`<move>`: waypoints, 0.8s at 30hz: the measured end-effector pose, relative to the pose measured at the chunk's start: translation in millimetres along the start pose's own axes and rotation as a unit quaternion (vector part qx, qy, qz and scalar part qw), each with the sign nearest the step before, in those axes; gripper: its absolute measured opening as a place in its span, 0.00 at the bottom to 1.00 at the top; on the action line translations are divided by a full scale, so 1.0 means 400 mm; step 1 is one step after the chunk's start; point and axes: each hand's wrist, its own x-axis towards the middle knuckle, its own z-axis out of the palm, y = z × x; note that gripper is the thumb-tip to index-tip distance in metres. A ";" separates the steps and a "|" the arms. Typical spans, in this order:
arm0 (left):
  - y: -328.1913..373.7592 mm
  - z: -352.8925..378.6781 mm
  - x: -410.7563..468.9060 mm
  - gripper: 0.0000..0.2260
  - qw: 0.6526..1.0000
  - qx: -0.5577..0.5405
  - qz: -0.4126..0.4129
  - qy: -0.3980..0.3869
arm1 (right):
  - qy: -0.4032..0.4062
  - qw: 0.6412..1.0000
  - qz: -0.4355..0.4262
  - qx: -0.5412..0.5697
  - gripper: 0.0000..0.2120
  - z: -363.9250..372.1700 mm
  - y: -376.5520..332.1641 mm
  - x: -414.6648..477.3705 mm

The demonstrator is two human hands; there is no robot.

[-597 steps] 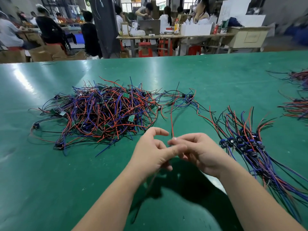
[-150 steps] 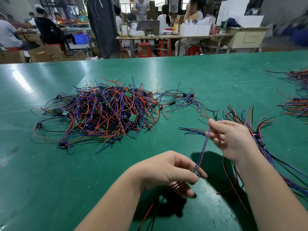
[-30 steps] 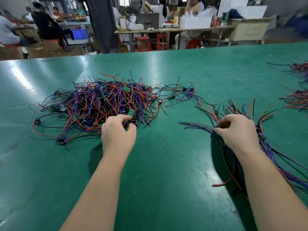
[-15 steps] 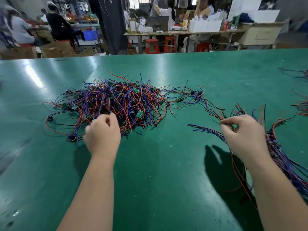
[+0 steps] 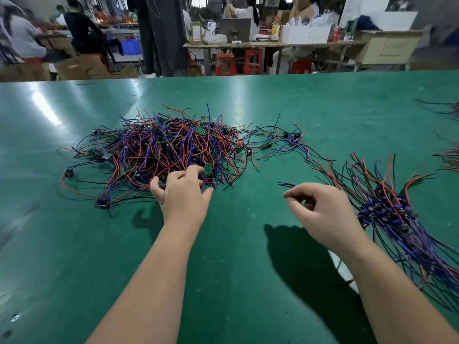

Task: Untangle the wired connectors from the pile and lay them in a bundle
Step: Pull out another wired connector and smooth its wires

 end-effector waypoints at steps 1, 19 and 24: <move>0.000 -0.004 0.001 0.14 1.000 -0.006 -0.008 0.007 | -0.004 1.000 -0.001 0.006 0.07 0.002 0.001 -0.001; 0.158 -0.107 -0.121 0.08 0.561 -0.634 -0.119 -0.519 | -0.135 0.742 0.202 0.625 0.13 -0.015 -0.042 0.012; 0.153 -0.108 -0.127 0.05 0.548 -0.590 -0.083 -0.587 | -0.060 0.761 0.218 0.609 0.07 -0.025 -0.027 0.023</move>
